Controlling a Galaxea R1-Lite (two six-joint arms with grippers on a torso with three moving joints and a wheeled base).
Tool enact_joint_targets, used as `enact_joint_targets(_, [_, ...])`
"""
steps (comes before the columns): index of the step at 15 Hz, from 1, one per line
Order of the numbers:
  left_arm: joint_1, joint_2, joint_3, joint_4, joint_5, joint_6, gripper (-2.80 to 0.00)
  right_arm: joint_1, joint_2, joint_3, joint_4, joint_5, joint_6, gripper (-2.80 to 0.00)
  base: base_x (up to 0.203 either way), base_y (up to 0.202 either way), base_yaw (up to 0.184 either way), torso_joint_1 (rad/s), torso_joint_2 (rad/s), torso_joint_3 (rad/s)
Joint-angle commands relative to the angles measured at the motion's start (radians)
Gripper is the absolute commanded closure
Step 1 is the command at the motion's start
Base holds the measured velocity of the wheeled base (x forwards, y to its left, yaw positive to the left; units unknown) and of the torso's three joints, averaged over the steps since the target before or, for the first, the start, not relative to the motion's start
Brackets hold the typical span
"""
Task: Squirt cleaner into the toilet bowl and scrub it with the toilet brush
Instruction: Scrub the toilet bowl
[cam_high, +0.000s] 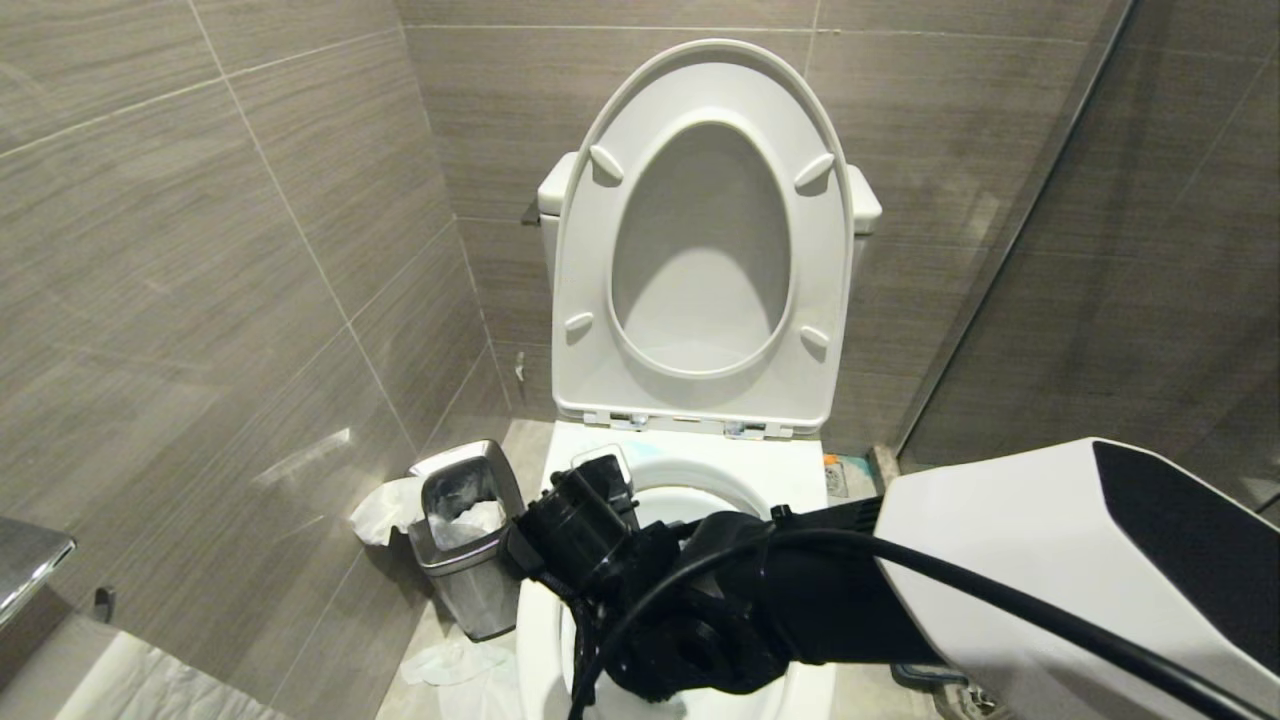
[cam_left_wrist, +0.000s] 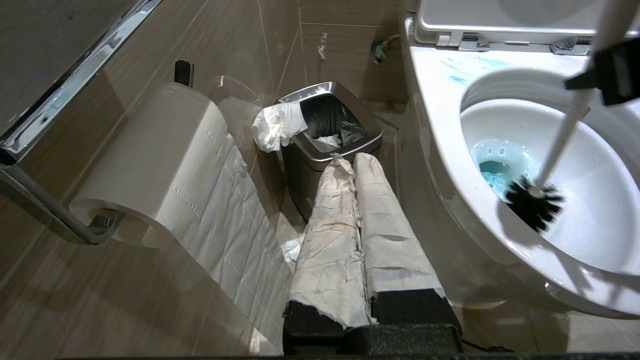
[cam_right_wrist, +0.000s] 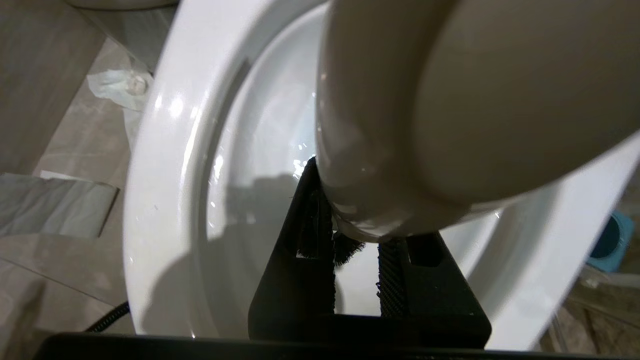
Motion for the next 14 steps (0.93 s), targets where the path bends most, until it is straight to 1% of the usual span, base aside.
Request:
enact_joint_targets(1, [0.000, 0.002, 0.003, 0.000, 0.000, 0.000, 0.00, 0.020, -0.110, 0.102, 0.001, -0.017, 0.016, 0.00, 0.000, 0.000, 0.000, 0.000, 0.00, 0.000])
enact_joint_targets(5, [0.000, 0.002, 0.003, 0.000, 0.000, 0.000, 0.00, -0.055, -0.208, 0.210, -0.002, -0.024, 0.009, 0.00, 0.000, 0.000, 0.000, 0.000, 0.00, 0.000])
enact_joint_targets(6, [0.000, 0.002, 0.002, 0.000, 0.000, 0.000, 0.00, -0.074, -0.236, 0.246, -0.015, -0.025, 0.009, 0.00, 0.000, 0.000, 0.000, 0.000, 0.00, 0.000])
enact_joint_targets(8, [0.000, 0.002, 0.003, 0.000, 0.000, 0.000, 0.00, -0.127, -0.261, 0.263, -0.077, -0.017, 0.008, 0.00, 0.000, 0.000, 0.000, 0.000, 0.00, 0.000])
enact_joint_targets(9, [0.000, 0.002, 0.002, 0.000, 0.000, 0.000, 0.00, -0.153, -0.263, 0.256, -0.121, 0.003, -0.003, 0.00, 0.000, 0.000, 0.000, 0.000, 0.00, 0.000])
enact_joint_targets(11, [0.000, 0.002, 0.003, 0.000, 0.000, 0.000, 0.00, -0.186, -0.257, 0.235, -0.206, 0.056, -0.056, 0.00, 0.000, 0.000, 0.000, 0.000, 0.00, 0.000])
enact_joint_targets(14, [0.000, 0.002, 0.002, 0.000, 0.000, 0.000, 0.00, -0.215, -0.217, 0.222, -0.321, 0.101, -0.126, 0.00, 0.000, 0.000, 0.000, 0.000, 0.00, 0.000])
